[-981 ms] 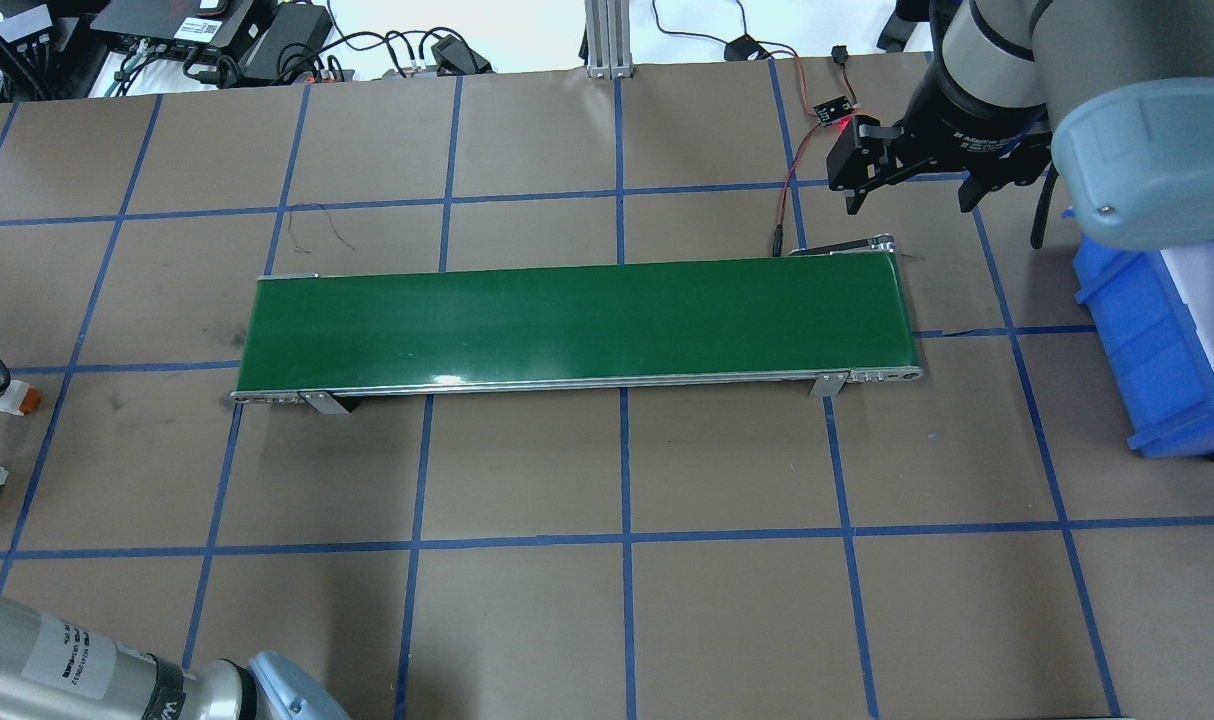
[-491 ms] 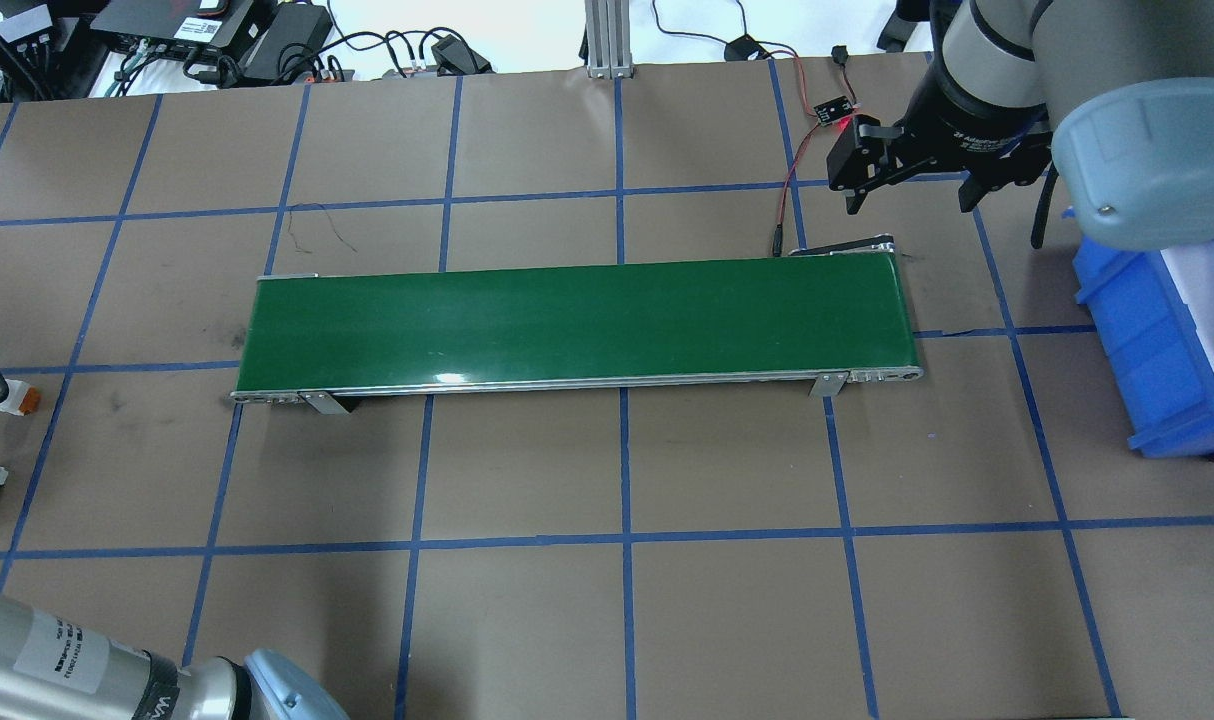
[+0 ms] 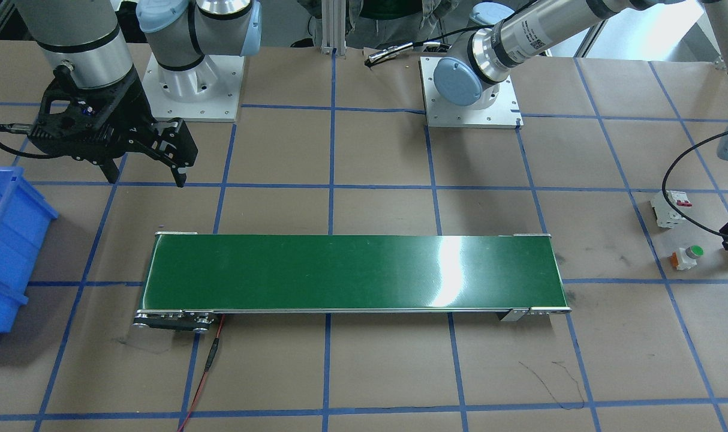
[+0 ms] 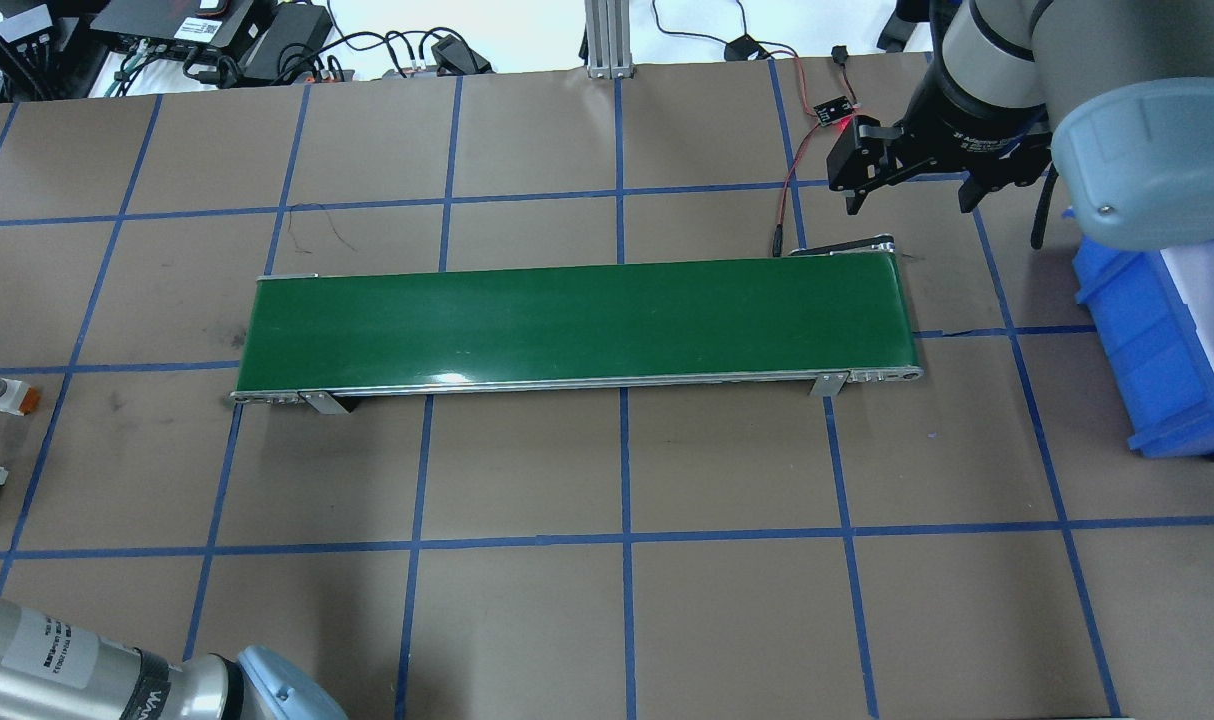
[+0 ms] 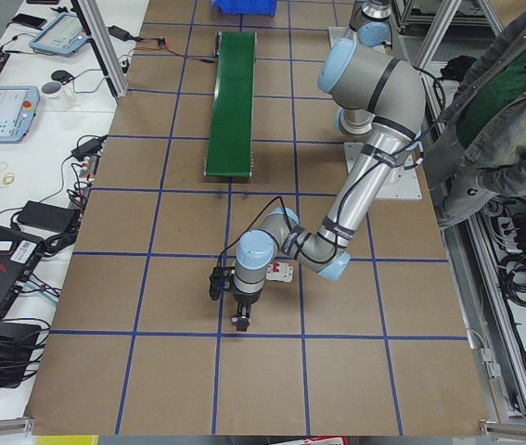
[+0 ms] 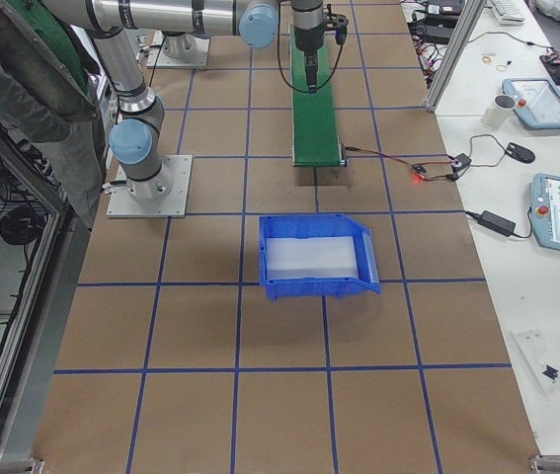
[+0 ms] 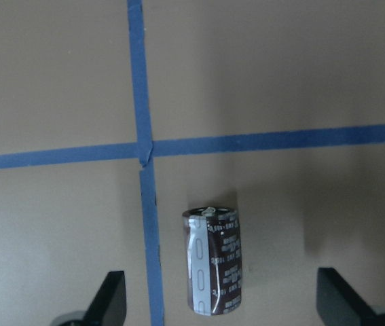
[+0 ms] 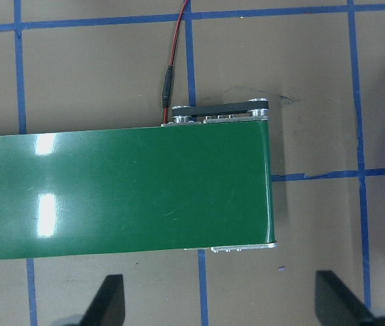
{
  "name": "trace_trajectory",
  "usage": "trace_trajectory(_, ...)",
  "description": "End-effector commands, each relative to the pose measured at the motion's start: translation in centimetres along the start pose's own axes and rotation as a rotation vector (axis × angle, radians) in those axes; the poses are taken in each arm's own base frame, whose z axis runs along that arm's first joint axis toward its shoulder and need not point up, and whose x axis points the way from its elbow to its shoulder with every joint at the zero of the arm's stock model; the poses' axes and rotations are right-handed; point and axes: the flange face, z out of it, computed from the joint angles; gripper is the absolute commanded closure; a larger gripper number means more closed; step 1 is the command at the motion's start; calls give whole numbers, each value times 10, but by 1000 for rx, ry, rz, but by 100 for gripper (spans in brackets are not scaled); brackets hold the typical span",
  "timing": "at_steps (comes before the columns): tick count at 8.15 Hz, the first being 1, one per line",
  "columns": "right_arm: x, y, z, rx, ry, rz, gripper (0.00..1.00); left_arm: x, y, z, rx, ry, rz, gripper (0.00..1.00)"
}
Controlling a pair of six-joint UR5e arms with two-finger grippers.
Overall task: Move capacitor from left to right
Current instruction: 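Lower the left gripper over the black capacitor and close on it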
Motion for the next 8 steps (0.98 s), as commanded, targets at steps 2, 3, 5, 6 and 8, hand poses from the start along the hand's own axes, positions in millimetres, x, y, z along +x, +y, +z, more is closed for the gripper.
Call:
trace_trajectory(2, 0, 0, -1, 1, 1, 0, 0, -7, 11, 11, -8, 13, -24, 0)
trace_trajectory(3, 0, 0, -1, 1, 0, 0, 0, -6, 12, 15, -11, 18, -24, 0)
trace_trajectory(5, 0, 0, -1, 1, 0, -1, 0, -4, 12, 19, -15, 25, -26, 0)
trace_trajectory(6, 0, 0, -1, 1, 0, 0, 0, -3, 13, 26, -20, 34, -25, 2)
trace_trajectory(8, 0, 0, -1, 1, 0, 0, 0, -7, 11, 26, -16, 28, -25, 6)
